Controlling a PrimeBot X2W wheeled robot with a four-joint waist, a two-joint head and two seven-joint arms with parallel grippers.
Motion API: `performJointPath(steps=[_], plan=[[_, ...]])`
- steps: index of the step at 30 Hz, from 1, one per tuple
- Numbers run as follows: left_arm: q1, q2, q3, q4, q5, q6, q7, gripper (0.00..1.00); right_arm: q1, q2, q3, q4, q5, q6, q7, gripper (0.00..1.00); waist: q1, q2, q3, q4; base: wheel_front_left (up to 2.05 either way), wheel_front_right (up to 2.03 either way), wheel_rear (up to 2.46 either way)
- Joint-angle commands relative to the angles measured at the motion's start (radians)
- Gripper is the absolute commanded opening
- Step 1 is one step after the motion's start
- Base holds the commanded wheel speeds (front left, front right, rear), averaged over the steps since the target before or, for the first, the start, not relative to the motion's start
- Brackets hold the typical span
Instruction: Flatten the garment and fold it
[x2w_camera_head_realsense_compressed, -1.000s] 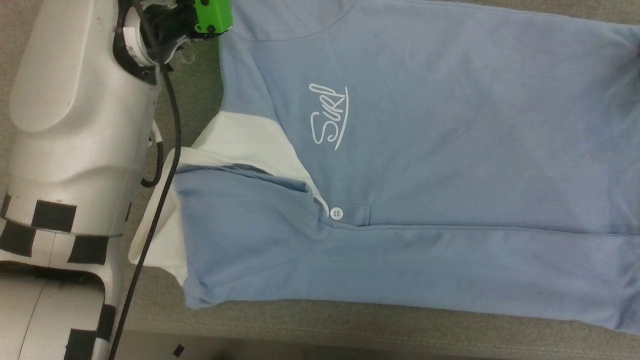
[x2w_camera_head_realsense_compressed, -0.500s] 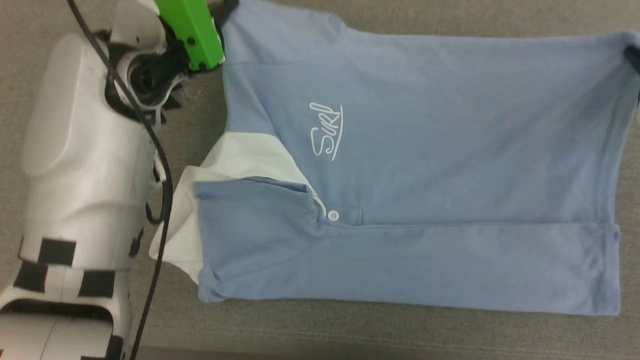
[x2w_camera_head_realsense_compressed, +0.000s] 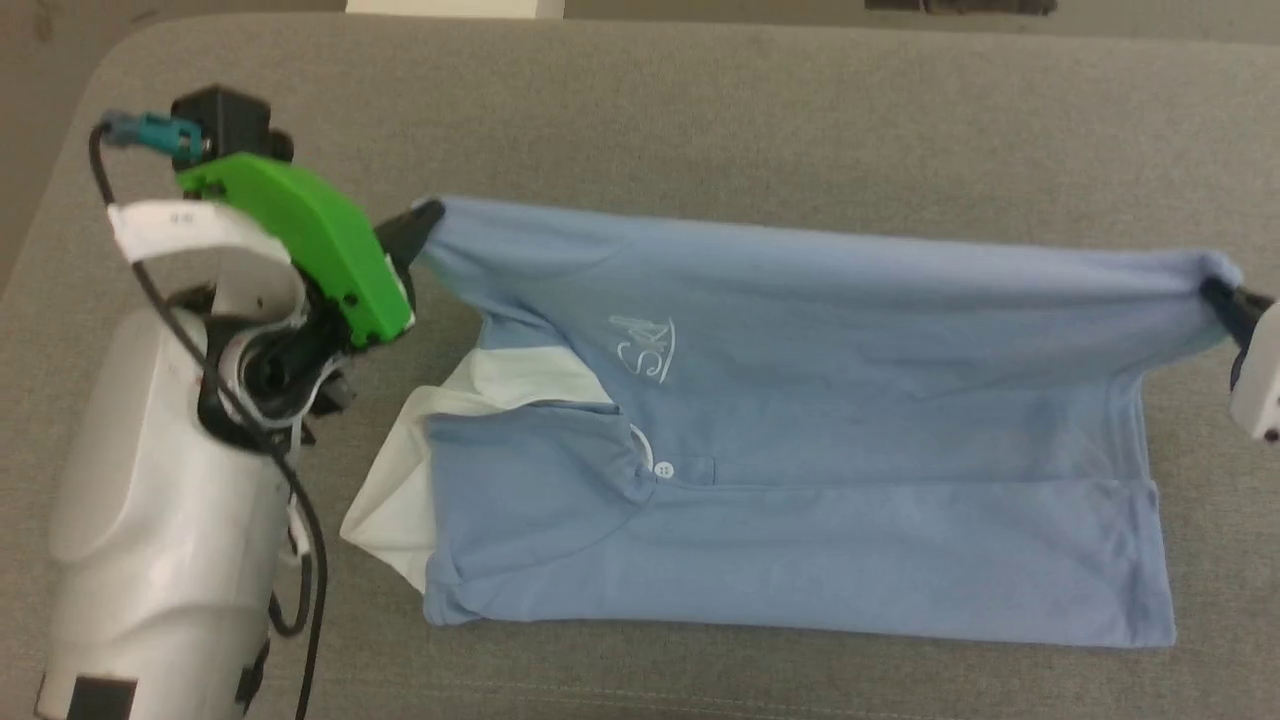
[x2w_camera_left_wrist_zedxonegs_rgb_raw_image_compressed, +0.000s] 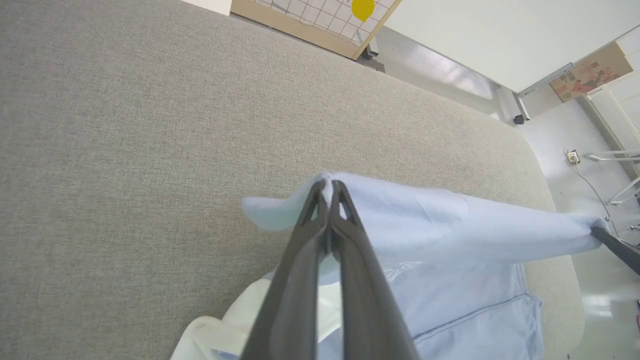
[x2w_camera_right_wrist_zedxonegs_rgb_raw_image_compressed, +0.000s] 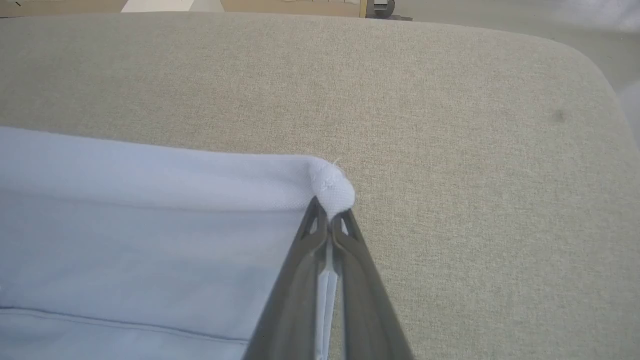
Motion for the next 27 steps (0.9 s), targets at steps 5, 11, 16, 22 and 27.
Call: performJointPath(steps=[5,11,16,22,27], plan=[[0.153,0.02,0.01,-0.069,-0.015,0.041,0.011,0.0,0.105,0.008,-0.011,-0.023,0.023,-0.002,0.018,0.0,0.0001,0.0,-0.055,-0.004,0.0,0.0,0.0],[0.285,0.016,0.013,-0.1,-0.025,0.08,0.013,0.0,0.186,0.026,-0.01,-0.025,0.029,-0.002,0.033,0.0,0.0001,0.0,-0.057,-0.005,0.0,0.0,0.0],[0.408,0.002,0.027,-0.066,-0.038,0.12,-0.003,0.0,0.243,0.041,0.001,-0.001,0.021,-0.002,0.038,0.0,0.0001,0.0,-0.043,-0.007,0.0,0.0,0.0],[0.43,-0.021,0.022,0.007,-0.045,0.123,-0.02,0.0,0.274,0.066,0.016,0.044,0.005,-0.002,0.022,0.0,0.0001,0.0,-0.027,-0.005,0.0,0.0,0.0],[0.403,-0.034,0.02,0.077,-0.041,0.112,-0.049,0.0,0.264,0.094,0.036,0.094,-0.004,-0.002,-0.006,0.0,0.0001,0.0,-0.019,-0.01,0.0,0.0,0.0]])
